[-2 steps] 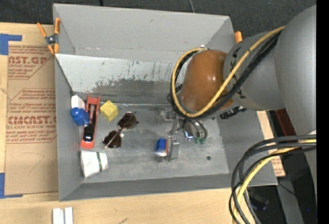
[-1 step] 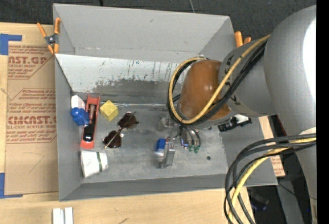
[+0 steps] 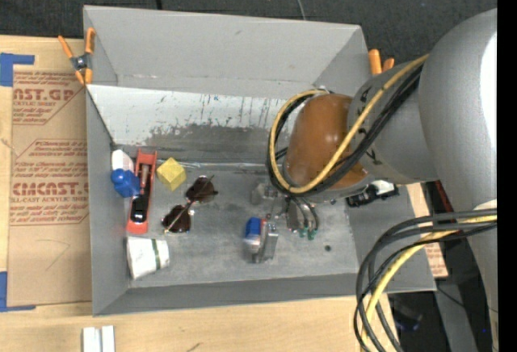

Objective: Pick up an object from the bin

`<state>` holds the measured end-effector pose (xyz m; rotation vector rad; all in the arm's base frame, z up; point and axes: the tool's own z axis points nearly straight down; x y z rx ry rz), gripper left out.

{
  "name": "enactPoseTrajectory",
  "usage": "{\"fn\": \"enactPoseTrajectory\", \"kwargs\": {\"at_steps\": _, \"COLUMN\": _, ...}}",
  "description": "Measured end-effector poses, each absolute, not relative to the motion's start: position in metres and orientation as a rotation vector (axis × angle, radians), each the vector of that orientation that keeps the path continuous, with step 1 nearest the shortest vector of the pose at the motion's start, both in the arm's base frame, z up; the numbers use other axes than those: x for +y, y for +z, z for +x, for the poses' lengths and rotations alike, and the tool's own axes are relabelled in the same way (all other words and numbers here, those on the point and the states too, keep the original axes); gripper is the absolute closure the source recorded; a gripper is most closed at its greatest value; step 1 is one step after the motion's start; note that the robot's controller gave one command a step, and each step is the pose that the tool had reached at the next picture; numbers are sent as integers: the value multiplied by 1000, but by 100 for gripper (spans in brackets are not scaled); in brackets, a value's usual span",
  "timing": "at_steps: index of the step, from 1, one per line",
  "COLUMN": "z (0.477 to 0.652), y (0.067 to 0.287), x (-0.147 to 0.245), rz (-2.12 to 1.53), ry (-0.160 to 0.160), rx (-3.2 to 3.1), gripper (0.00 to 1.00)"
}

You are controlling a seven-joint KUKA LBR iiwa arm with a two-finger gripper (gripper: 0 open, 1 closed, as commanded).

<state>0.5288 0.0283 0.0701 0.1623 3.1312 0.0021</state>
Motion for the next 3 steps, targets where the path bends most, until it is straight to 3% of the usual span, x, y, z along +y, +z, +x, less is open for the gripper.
{"fn": "enactPoseTrajectory", "kwargs": {"at_steps": 1, "z": 524, "y": 70, "x": 20, "rz": 242, "ry": 4, "rx": 3132, "gripper": 0}}
{"fn": "enactPoseTrajectory", "kwargs": {"at_steps": 2, "z": 515, "y": 78, "x": 26, "rz": 224, "ry": 3, "rx": 3127, "gripper": 100}}
{"fn": "enactPoseTrajectory", "kwargs": {"at_steps": 3, "z": 515, "y": 78, "x": 26, "rz": 224, "ry": 3, "rx": 3127, "gripper": 100}}
